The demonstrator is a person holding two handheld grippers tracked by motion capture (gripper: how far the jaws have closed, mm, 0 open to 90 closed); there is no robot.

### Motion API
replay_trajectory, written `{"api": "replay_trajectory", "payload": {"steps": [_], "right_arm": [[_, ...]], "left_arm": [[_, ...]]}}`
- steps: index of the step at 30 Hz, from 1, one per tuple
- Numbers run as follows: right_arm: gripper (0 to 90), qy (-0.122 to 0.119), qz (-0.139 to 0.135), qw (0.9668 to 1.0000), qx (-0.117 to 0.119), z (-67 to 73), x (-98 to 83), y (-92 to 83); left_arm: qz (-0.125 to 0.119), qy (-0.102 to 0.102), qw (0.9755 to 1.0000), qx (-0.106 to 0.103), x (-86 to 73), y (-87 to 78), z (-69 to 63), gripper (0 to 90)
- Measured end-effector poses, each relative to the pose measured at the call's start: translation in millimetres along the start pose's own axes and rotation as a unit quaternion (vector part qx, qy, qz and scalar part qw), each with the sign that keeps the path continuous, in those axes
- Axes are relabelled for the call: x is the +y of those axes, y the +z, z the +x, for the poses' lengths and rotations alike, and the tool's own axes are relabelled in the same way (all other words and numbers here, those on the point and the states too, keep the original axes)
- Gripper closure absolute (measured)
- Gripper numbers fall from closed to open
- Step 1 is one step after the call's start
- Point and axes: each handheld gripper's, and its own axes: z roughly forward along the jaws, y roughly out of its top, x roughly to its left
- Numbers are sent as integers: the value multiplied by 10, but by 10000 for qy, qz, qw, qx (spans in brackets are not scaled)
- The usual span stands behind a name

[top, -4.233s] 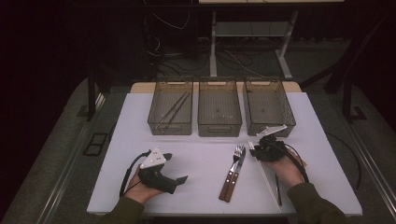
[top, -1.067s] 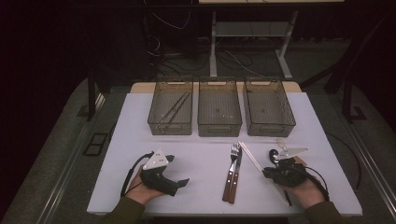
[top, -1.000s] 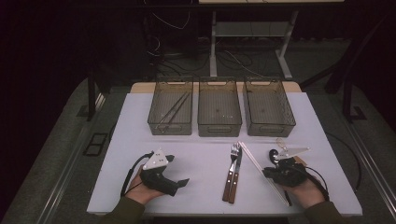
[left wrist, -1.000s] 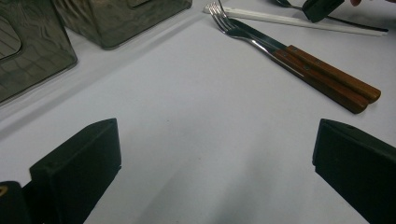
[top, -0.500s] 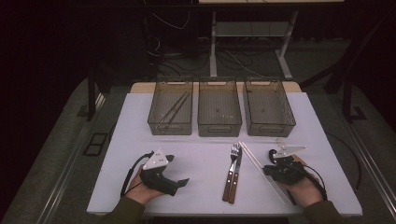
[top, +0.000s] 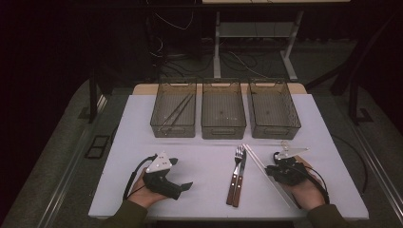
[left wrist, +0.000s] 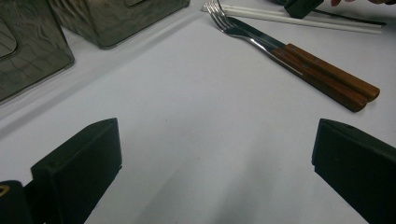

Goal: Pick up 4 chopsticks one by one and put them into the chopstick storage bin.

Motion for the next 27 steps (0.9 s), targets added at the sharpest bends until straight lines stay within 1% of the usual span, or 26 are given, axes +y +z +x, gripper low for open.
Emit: {"api": "replay_trajectory", "payload": {"steps": [2, 8, 15, 17, 21, 24, 27], "right_arm": [[816, 52, -22, 10000, -24, 5, -3, 2], [832, -24, -72, 9999, -105, 28, -21, 3], [847, 54, -104, 9997, -221, 59, -27, 3], [848, 130, -95, 9996, -241, 66, -24, 1], [850, 275, -131, 9993, -193, 55, -27, 0], [851, 278, -146, 9994, -170, 40, -25, -7], [851, 259, -223, 9994, -110, 16, -23, -30]], "left_arm": [[-9, -9, 10000, 8, 0, 0, 1, 2], [-11, -7, 10000, 12, 1, 2, -1, 2], [-20, 4, 10000, 6, 2, 0, 1, 1], [-21, 8, 10000, 5, 3, -1, 1, 1], [-39, -2, 10000, 6, 4, -3, 3, 1], [-33, 6, 10000, 1, 4, -3, 1, 1], [-44, 1, 10000, 2, 5, -5, 3, 1]]}}
